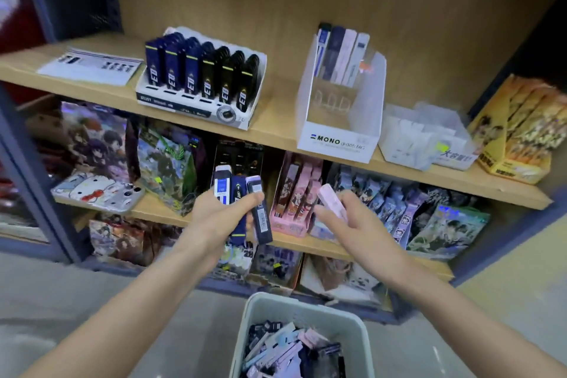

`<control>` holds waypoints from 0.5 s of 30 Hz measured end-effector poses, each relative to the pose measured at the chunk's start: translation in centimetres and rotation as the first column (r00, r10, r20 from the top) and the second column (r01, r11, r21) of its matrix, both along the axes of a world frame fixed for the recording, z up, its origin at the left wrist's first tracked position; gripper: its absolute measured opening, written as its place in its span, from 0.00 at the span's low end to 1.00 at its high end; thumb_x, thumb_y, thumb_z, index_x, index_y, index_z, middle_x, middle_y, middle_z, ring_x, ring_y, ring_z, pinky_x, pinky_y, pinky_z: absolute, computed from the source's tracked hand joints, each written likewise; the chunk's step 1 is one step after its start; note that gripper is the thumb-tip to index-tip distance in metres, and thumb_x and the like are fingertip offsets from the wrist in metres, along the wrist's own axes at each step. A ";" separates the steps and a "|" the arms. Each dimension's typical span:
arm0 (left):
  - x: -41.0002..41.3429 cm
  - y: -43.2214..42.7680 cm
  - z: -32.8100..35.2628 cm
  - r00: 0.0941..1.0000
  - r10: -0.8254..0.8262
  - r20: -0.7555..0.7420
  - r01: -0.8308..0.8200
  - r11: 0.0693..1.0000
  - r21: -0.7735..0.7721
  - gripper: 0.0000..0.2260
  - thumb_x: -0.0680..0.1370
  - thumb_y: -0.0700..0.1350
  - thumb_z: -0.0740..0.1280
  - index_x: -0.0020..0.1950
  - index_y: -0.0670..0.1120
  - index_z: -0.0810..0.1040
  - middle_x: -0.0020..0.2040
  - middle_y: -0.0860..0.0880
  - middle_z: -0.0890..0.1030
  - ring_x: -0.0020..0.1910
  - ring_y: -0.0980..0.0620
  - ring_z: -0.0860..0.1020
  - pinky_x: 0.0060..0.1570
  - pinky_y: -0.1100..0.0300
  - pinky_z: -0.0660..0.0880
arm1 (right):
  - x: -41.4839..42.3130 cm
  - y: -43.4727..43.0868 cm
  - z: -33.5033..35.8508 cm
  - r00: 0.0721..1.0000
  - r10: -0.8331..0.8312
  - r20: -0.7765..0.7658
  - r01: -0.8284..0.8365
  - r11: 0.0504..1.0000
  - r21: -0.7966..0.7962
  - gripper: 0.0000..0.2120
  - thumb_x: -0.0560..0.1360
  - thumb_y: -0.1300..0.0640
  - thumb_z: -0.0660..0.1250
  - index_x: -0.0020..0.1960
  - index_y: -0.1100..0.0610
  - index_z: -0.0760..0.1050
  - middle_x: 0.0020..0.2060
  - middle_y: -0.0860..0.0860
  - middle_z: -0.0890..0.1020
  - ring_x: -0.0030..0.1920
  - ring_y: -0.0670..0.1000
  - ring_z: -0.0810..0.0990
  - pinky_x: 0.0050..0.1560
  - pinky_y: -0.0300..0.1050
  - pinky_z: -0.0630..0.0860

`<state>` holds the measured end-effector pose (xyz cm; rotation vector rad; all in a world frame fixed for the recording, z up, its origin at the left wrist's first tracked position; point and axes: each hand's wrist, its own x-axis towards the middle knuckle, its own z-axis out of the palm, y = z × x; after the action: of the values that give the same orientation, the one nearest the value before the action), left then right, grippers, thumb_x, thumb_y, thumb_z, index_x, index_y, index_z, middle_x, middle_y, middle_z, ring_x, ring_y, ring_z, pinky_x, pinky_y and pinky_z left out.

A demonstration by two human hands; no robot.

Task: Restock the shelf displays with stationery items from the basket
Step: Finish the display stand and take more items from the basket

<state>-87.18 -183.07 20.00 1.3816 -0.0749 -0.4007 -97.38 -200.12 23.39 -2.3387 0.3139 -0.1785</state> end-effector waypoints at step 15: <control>4.9 0.0 4.5 0.987 -0.012 0.160 0.028 0.995 -0.096 0.06 0.74 0.39 0.71 0.41 0.43 0.74 0.23 0.48 0.73 0.22 0.53 0.69 0.21 0.65 0.66 | 12.5 -3.7 13.3 0.743 -0.096 0.663 0.274 0.947 -0.169 0.04 0.77 0.59 0.62 0.46 0.52 0.67 0.37 0.46 0.75 0.41 0.58 0.79 0.45 0.55 0.78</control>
<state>-82.32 -183.03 24.53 1.3148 -0.2371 -0.2993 -84.89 -203.81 36.71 -2.3169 0.1782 -1.1700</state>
